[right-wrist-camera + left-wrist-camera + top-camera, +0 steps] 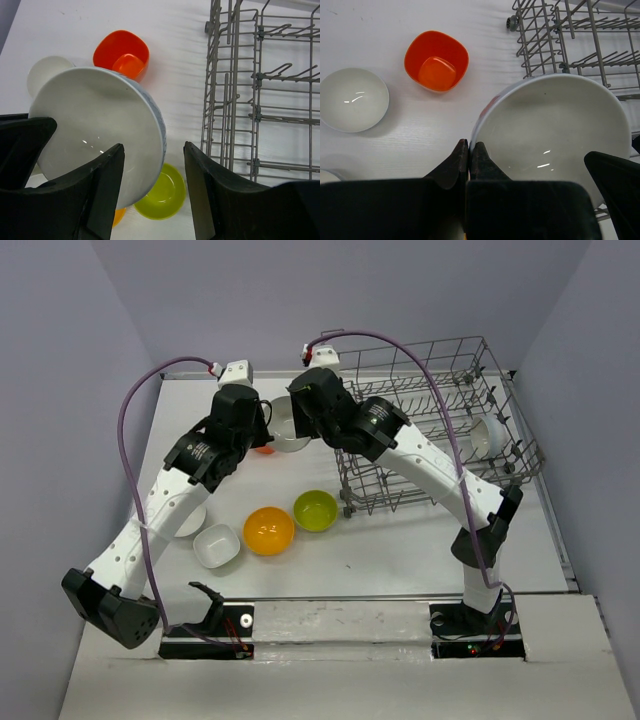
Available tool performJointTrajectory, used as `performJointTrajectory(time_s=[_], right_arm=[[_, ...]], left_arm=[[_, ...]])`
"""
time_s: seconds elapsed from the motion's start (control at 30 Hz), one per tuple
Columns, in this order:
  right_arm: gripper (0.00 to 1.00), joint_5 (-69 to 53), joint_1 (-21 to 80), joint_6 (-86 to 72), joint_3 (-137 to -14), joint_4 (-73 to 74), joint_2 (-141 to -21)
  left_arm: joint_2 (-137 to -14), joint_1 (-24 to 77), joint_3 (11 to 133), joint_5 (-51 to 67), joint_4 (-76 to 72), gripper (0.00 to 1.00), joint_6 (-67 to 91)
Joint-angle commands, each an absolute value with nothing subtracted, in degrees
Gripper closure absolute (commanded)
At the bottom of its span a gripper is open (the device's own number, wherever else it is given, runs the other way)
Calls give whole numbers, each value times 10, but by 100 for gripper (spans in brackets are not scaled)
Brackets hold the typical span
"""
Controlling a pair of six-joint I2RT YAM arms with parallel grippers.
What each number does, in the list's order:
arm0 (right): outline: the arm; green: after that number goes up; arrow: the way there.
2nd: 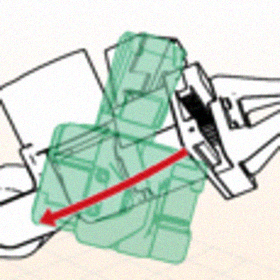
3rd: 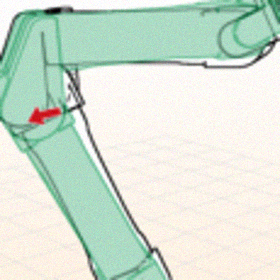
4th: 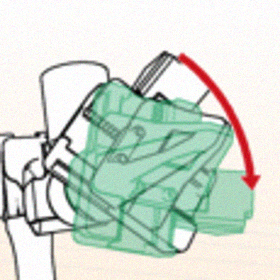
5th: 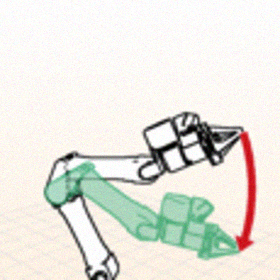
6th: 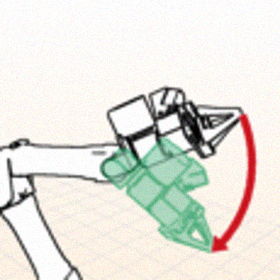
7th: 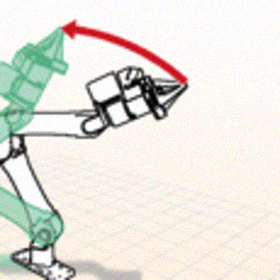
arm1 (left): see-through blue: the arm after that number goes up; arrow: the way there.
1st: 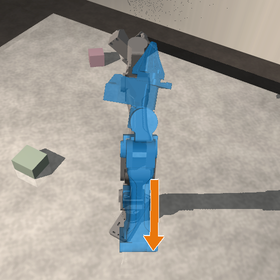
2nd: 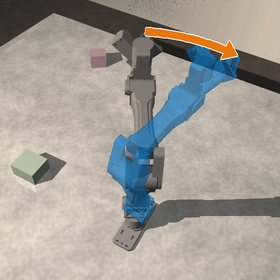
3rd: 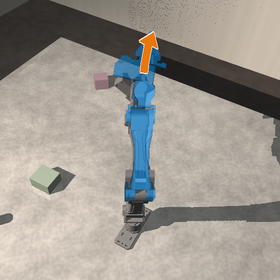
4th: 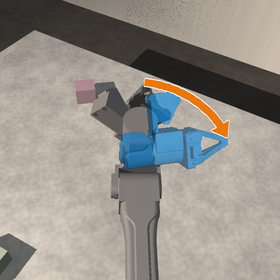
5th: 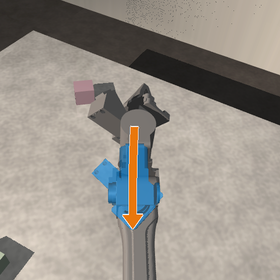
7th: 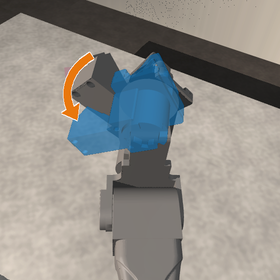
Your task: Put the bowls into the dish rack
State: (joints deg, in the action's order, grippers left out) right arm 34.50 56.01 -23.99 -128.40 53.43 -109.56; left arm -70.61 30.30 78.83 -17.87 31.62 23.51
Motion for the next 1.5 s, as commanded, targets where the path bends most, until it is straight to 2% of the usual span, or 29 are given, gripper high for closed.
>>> performJointTrajectory(time_s=[0.0,0.1,0.5,1.13,1.27,1.3,1.33,1.43,1.47], right_arm=[[44,353,566,-243,-1292,501,-1089],[47,359,566,-243,-1302,503,-1099],[69,377,566,-243,-1306,510,-1109],[77,398,566,-238,-1296,516,-1111],[89,408,566,-238,-1299,517,-1108],[97,410,566,-236,-1301,517,-1107],[99,411,566,-236,-1303,517,-1107],[99,419,566,-236,-1306,517,-1104],[99,427,566,-232,-1307,516,-1103]], left_arm=[[-680,312,828,-186,278,100,251],[-676,319,829,-190,280,100,254],[-667,324,831,-196,287,100,253],[-651,326,837,-203,294,100,251],[-650,325,836,-203,294,100,248],[-649,326,835,-202,294,100,248],[-649,326,834,-202,294,100,248],[-644,326,829,-196,285,80,243],[-643,325,830,-195,283,66,240]])
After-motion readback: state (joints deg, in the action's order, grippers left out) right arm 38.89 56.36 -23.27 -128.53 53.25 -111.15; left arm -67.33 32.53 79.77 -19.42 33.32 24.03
